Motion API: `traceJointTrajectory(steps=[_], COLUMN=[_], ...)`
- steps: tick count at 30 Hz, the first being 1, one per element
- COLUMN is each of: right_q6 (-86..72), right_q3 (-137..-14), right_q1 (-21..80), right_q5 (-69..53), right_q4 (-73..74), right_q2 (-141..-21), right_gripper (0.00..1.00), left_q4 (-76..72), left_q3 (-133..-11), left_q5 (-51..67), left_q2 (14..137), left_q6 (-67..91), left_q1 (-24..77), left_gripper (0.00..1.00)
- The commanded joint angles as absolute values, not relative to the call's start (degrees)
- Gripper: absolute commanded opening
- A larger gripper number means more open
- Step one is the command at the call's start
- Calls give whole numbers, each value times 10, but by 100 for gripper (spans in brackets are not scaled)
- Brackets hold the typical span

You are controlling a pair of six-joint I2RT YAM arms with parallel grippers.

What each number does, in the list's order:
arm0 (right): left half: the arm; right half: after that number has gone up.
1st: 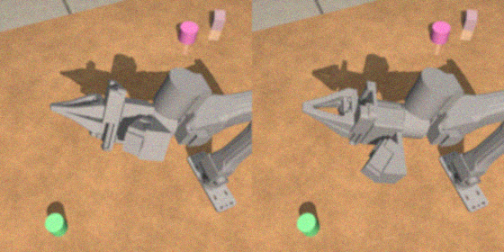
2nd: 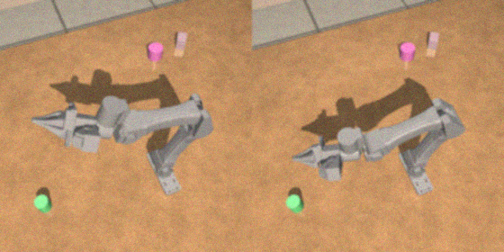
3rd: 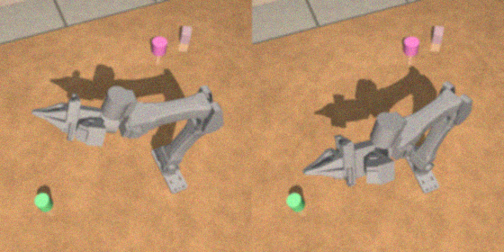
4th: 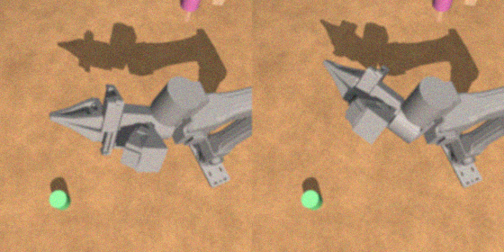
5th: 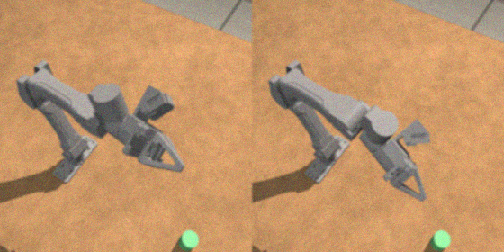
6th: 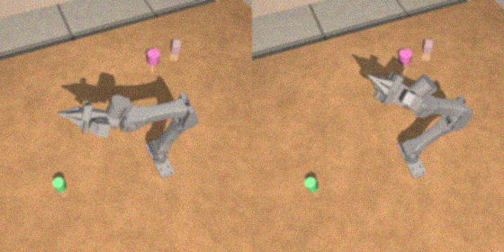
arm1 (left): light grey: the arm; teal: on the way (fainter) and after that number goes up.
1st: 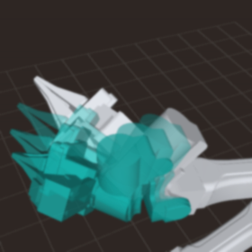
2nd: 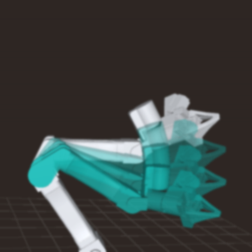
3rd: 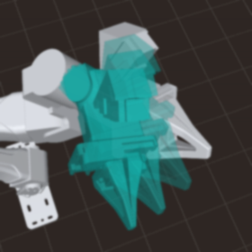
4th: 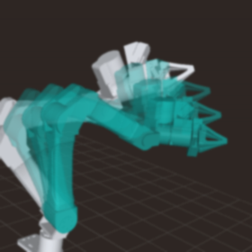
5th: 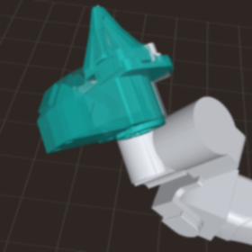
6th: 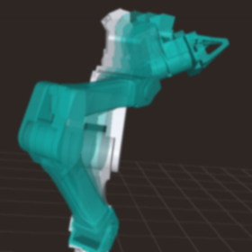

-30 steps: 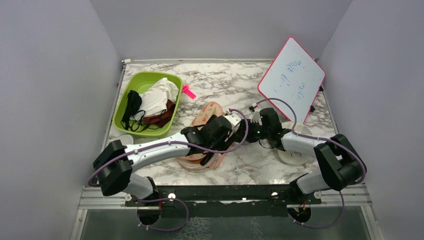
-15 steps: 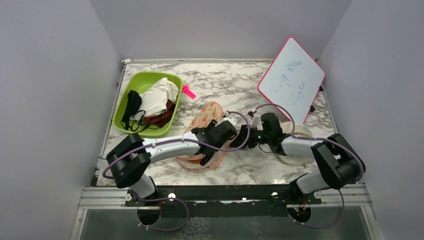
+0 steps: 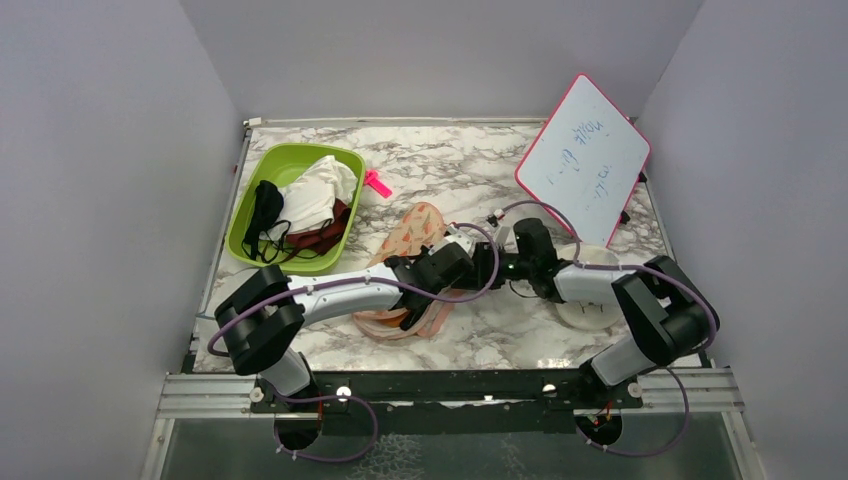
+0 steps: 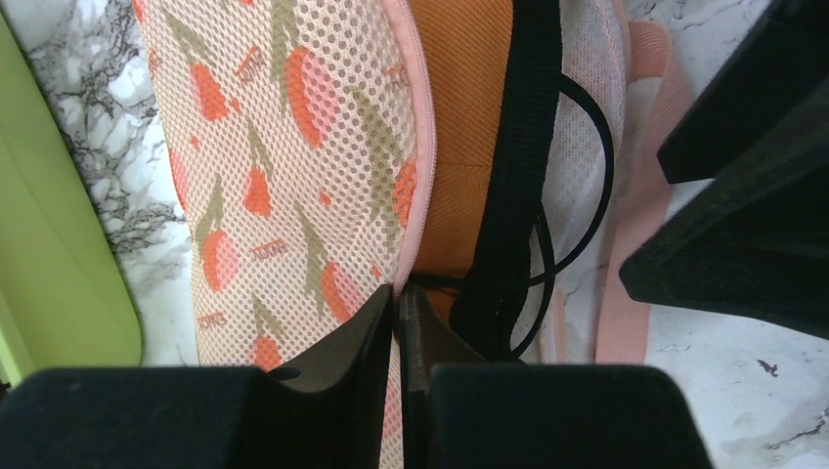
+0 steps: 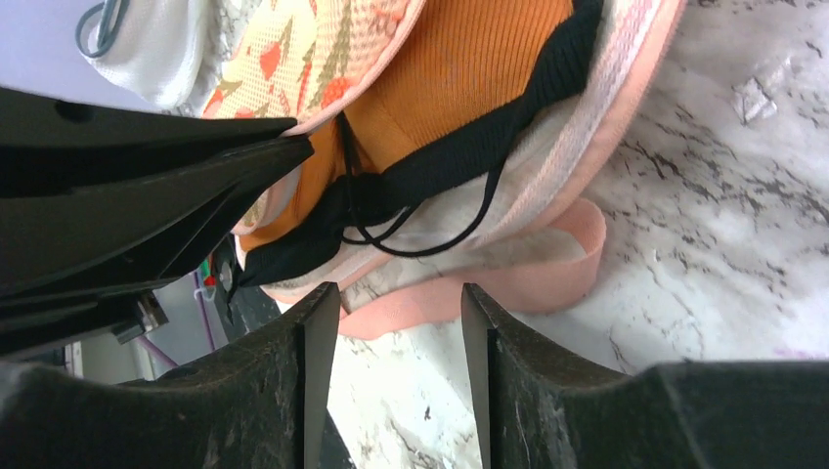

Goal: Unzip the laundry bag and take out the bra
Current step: Open the laundry bag at the center of the board.

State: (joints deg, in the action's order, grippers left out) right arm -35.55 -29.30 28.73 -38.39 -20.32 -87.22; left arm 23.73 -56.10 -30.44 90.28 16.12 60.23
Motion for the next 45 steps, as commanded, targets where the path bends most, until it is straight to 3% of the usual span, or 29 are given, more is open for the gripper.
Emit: traceJointTrajectory(steps=[1,11,22,32,45], right_q6=[-358,-365,-329,-341,-371], right_q3=[-327,-360,-335,-287,-222], right_q1=[301,324,316,233,118], right_q5=[-396,-377,-279,-276,-228], right_q4=[-214,-232,-163,-137,-58], right_q2=[-905,-984,-979,-944,-815], right_gripper=[47,47,48,52,55], left_q4=[240,240,238,218,199], left_q3=[-559,-582,-590,-586,-589], left_q5=[-331,-360,-330,-240,-209], left_q2=[871,818,753,698,729], left_q6=[165,168,171,169,173], left_q1=[605,599,553,456,416], left_gripper=[0,0,0,0,0])
